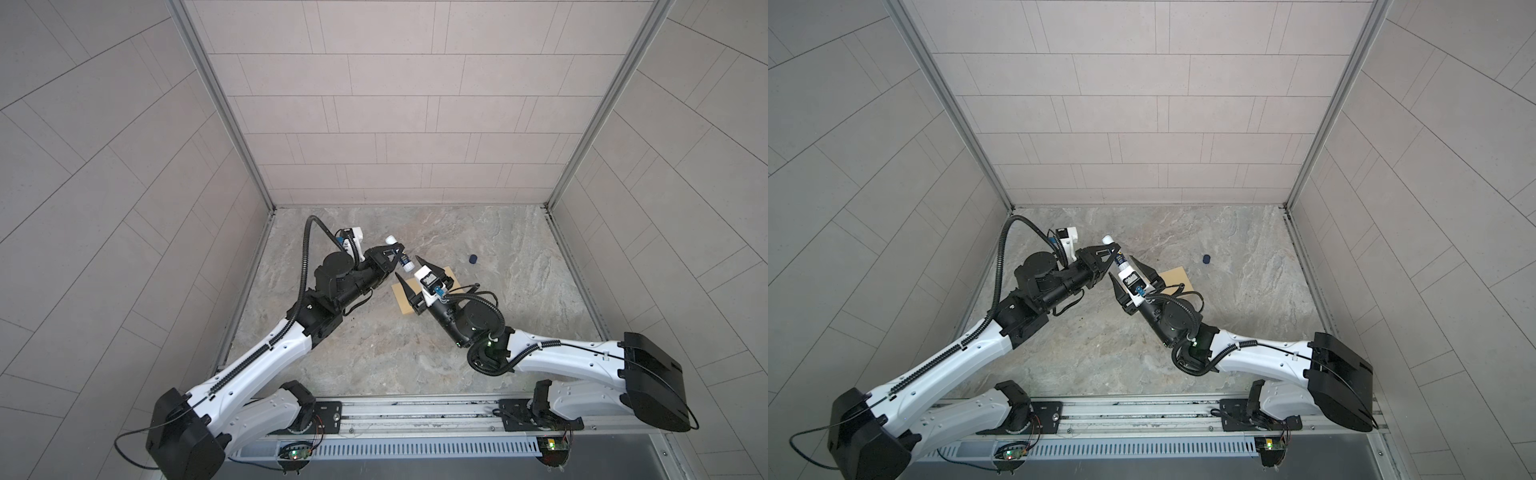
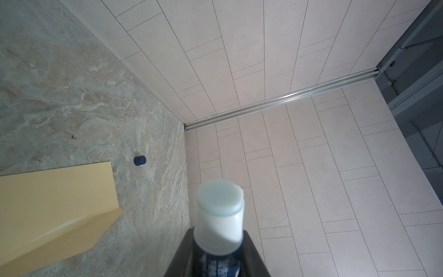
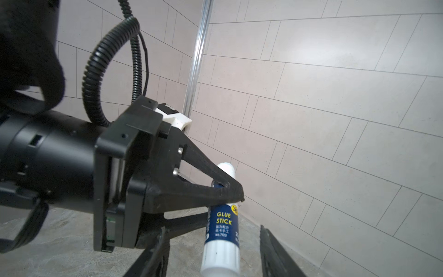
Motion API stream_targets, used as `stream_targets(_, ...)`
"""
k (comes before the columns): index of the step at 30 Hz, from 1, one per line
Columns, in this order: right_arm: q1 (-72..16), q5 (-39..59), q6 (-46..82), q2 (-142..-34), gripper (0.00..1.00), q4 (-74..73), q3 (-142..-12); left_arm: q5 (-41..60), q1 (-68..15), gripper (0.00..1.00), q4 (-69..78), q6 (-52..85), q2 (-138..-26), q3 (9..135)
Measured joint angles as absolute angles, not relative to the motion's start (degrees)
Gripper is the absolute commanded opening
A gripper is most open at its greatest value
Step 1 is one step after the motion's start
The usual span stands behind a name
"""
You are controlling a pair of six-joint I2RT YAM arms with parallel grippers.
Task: Place the letter into the envelope and seal it
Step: 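Close the right gripper around the glue stick held by the left gripper, then pull the glue stick away with the right gripper while the left gripper opens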
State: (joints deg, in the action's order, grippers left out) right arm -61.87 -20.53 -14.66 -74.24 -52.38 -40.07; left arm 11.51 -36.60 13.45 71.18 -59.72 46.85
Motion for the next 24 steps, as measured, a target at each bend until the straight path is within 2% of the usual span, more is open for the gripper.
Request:
stream_targets(11,-61.87,-24.49,-12.99,-77.38,0.42,-55.72,-40.69,11.94,-36.60,0.00,13.89,71.59,-59.70,46.85)
stream_targets(24,-61.34,-25.74,-10.44,-79.24,0.38,-56.49,-41.89,12.91,-36.60,0.00,15.62,72.23,-59.68,46.85)
